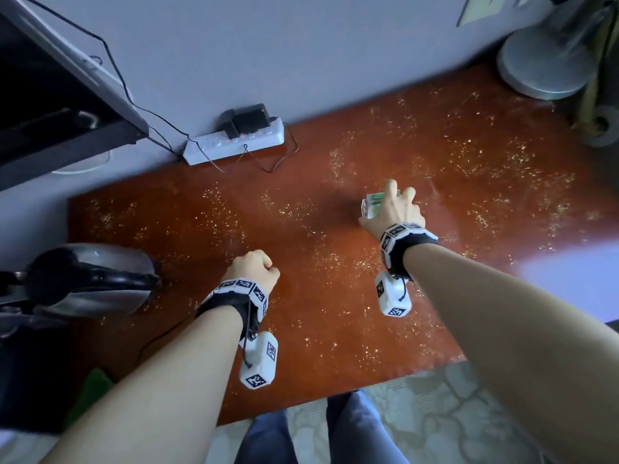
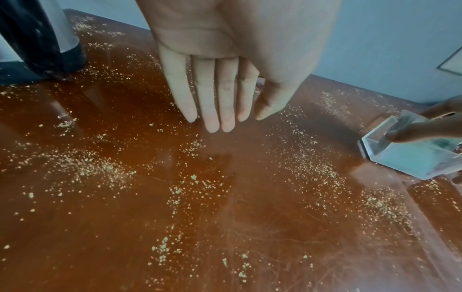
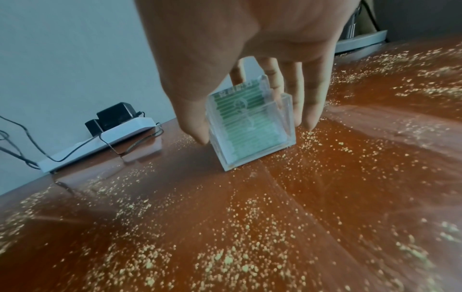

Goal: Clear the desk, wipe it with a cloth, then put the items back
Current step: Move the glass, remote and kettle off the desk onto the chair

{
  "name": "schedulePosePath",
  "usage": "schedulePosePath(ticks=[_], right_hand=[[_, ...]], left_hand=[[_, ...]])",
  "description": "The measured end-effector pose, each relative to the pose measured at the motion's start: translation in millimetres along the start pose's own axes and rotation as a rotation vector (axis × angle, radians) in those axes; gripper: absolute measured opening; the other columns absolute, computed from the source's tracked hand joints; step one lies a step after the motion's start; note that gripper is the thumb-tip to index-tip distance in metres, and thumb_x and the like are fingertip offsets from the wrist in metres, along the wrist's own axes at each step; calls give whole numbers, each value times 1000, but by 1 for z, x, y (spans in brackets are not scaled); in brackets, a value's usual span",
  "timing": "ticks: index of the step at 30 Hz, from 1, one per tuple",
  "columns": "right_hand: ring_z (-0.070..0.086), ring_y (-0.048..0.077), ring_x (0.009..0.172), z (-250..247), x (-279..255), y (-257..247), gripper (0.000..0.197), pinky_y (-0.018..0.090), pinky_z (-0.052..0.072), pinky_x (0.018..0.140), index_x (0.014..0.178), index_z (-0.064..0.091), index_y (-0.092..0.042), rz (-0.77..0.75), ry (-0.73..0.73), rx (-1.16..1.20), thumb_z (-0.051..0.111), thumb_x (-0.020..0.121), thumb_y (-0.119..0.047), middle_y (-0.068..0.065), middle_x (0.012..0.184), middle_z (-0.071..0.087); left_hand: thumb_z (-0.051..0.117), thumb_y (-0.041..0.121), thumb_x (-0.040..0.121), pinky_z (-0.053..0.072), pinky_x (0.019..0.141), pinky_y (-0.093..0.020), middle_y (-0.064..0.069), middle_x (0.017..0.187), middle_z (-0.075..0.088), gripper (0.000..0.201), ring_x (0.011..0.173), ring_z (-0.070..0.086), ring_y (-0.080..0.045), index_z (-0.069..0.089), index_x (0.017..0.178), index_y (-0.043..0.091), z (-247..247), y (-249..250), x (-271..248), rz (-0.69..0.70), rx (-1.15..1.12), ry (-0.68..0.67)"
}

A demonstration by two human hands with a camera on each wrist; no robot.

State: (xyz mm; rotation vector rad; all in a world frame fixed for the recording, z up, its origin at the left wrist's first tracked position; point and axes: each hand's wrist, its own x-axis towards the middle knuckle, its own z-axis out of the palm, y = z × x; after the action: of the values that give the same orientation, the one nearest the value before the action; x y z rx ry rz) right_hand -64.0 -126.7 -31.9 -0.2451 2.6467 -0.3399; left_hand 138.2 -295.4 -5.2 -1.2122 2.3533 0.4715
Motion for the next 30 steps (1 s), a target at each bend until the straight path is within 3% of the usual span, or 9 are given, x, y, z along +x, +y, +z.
schedulePosePath(ticks=[9, 16, 21, 24, 26, 30], right_hand=[[48, 39, 111, -4, -9, -4, 73, 41, 44, 74, 128, 35, -15, -12, -34, 8, 76, 72, -39, 13, 123, 37], [50, 38, 106, -3, -41, -49, 69, 40, 46, 72, 125, 35, -15, -111, -21, -50, 73, 74, -40, 13, 118, 38], [51, 36, 103, 14, -79, -110, 59, 43, 51, 77, 124, 35, -16, -236, -10, -80, 64, 80, -45, 13, 117, 39], [52, 36, 103, 26, -105, -146, 60, 43, 50, 80, 121, 36, -16, -287, -17, -104, 68, 78, -45, 13, 120, 40], [54, 36, 102, 35, -120, -168, 59, 43, 52, 81, 118, 37, -17, -320, -26, -123, 69, 77, -45, 12, 118, 40], [55, 34, 98, 53, -141, -203, 62, 43, 54, 78, 119, 37, -18, -377, -40, -160, 73, 76, -45, 10, 115, 39]], left_hand=[[61, 33, 92, 54, 72, -29, 3, 99, 72, 24, 86, 64, -20, 67, 114, 28, -4, -17, -4, -30, -54, 31], [64, 32, 90, 55, 74, -30, -2, 106, 72, 24, 88, 63, -22, 69, 113, 25, -26, -77, -19, -88, -151, 85], [62, 26, 91, 49, 67, -25, -4, 91, 71, 4, 78, 59, -21, 65, 92, 23, -39, -143, -32, -124, -152, 117], [62, 26, 89, 49, 71, -27, -6, 87, 69, 8, 77, 57, -22, 61, 82, 21, -44, -183, -37, -174, -181, 118], [62, 26, 88, 52, 72, -29, -7, 91, 70, 10, 78, 58, -25, 65, 85, 18, -48, -204, -38, -198, -199, 106], [63, 30, 88, 49, 75, -29, -4, 102, 70, 26, 89, 61, -26, 69, 108, 15, -54, -223, -32, -200, -362, 118]])
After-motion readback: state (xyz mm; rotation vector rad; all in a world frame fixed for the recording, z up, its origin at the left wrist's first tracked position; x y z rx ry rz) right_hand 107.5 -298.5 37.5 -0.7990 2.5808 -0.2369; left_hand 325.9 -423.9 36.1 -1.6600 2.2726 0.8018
